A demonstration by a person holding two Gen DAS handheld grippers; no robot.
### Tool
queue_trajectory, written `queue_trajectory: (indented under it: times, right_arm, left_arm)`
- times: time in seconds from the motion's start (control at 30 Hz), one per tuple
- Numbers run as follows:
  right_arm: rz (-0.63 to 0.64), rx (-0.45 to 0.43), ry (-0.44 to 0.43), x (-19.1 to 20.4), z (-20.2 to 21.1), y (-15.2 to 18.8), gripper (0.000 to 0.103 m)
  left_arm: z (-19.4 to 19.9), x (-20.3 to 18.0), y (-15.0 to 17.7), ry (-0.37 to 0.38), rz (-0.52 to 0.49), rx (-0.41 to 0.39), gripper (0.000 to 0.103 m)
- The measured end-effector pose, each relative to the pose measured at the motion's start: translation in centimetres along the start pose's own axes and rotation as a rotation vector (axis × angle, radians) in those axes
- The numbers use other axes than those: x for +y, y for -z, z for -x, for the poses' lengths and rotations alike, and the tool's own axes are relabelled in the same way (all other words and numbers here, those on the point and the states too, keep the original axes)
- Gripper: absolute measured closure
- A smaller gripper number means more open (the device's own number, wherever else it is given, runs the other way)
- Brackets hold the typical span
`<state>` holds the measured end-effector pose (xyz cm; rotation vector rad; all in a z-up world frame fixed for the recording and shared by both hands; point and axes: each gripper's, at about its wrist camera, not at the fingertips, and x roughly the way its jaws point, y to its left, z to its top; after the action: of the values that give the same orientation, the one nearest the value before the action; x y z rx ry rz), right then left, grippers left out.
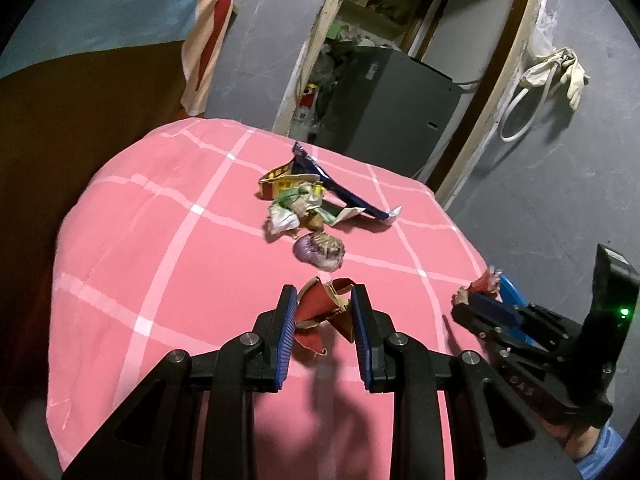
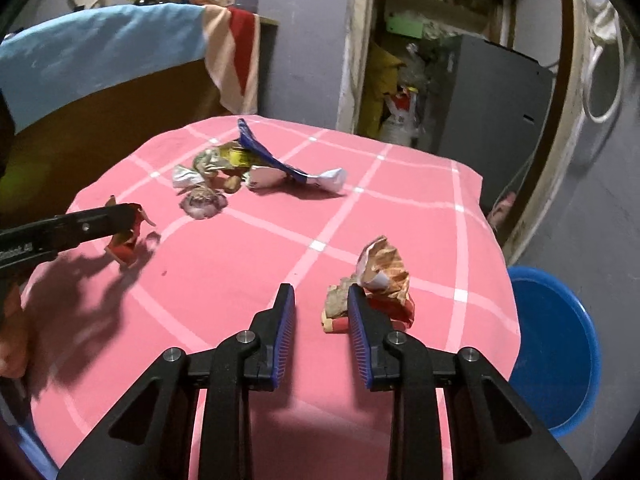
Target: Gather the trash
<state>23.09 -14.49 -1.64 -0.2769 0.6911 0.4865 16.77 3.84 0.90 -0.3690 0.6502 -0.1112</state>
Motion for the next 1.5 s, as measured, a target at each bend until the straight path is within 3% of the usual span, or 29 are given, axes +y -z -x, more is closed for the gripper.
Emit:
queue_trajectory:
  times: [0.4,0.6,0.97,1.13,1.33,1.5]
  right_arm:
    - [-0.114,0.036,0.049,-1.9,-0.8,0.1,0.086]
    - [-0.159,0.003,-0.028,-2.8,0.1,0.4,0.091]
    - [-0.137,0.033,-0.141,-2.0,1.8,2.4,0.089]
    - [-0.129,0.020,-0.165,-1.8,3.2,3.4,0.079]
    - [-0.089,0.003,-0.160,-1.1,4.3,4.0,0.080]
    - [-0.073,0.014,-0.116,-0.9,3.8,4.4,0.087]
  left_arm:
    - [-0.6,-2.4,-0.2,0.059,-0.034,0.001,0.080]
    - [-0.9,-3.7,-0.2,0.071,-0.055,0.005,0.080]
    - [-1.1,-4.2,0.2,0.072,-0.075,0.019,0.080]
    - [-0.9,-4.3,0.6,0.075,-0.080,0.025,0.080]
    - [-0.6,-4.5,1.0,0.083,-0.083,0.028,0.080]
    - [-0.3,-4.6,1.4,0.084,-0.087,0.029,0.080]
